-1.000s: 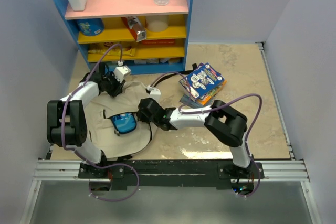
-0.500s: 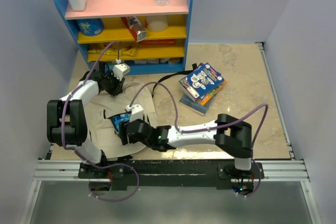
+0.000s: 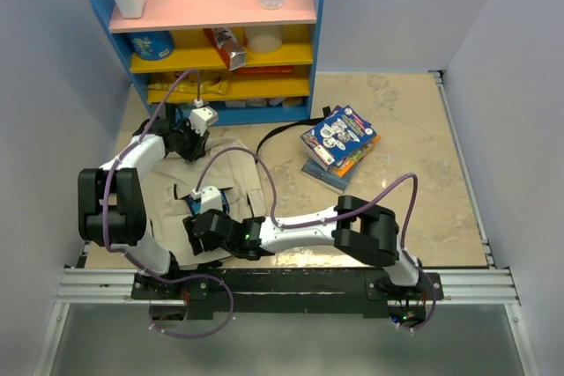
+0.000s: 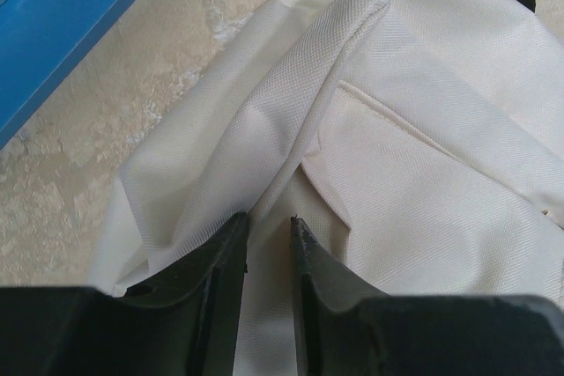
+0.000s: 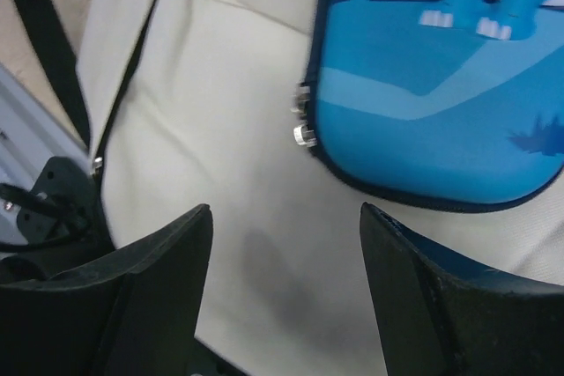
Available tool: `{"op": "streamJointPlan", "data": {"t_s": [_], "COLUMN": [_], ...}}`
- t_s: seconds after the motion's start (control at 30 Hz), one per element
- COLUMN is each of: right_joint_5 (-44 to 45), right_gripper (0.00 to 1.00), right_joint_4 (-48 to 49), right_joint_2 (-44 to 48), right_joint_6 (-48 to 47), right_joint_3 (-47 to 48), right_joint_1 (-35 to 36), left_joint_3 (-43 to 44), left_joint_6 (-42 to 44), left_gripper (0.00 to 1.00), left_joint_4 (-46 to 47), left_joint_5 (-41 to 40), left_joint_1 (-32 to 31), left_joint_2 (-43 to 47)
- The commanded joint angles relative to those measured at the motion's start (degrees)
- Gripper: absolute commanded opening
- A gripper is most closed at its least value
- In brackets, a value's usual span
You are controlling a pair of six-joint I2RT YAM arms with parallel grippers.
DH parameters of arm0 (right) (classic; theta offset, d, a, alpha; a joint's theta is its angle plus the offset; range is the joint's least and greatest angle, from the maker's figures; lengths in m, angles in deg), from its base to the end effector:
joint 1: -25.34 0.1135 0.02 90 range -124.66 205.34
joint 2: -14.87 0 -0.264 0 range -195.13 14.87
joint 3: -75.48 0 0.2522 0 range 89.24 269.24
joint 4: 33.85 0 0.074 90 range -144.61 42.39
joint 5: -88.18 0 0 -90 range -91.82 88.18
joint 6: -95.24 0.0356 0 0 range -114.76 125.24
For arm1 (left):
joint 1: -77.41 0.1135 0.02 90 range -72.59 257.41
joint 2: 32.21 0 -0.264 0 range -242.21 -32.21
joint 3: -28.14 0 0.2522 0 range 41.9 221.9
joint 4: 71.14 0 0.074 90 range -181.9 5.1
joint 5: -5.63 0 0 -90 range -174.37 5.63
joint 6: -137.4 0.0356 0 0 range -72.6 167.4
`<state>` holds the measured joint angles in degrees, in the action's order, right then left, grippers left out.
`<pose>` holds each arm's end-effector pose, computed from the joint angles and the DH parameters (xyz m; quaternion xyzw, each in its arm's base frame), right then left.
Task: Pack the student bag
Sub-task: Pick up the stationery from the student bag.
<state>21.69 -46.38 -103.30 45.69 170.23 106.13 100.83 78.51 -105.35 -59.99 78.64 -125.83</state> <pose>0.0880 0.4542 0.1834 -0.2138 0.8506 0.2986 0.3764 0.3333 -0.0075 0.1996 0.3015 0.8847 -0.1120 0.3373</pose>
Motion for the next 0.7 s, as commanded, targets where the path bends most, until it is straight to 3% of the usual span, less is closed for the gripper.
{"op": "streamJointPlan", "data": {"t_s": [0.0,0.17,0.4,0.57,0.67], "right_joint_5": [-3.2,-12.1,-20.2,-24.9,-25.7], "right_gripper": [0.71,0.75,0.78,0.77,0.77], "right_joint_4": [2.5,20.4,38.3,45.2,41.7], "right_joint_2": [0.7,6.0,5.1,2.7,2.9], "right_joint_6": [6.5,15.5,25.4,30.0,29.1], "right_joint_3": [-3.9,-20.0,-27.6,-28.2,-26.4], "right_joint_1": [-3.4,-10.5,-15.0,-17.2,-17.2], "left_joint_3": [0.8,-0.6,-3.6,-5.4,-6.4], "left_joint_6": [1.6,3.2,5.4,5.3,5.4], "left_gripper": [0.31,0.30,0.29,0.29,0.28], "left_joint_4": [-3.0,-3.6,-3.4,-2.8,-2.1], "left_joint_5": [2.4,2.0,0.1,-1.7,-3.0], "left_joint_1": [0.6,0.6,1.5,1.7,2.0], "left_joint_2": [1.7,2.5,4.2,4.7,5.6]}}
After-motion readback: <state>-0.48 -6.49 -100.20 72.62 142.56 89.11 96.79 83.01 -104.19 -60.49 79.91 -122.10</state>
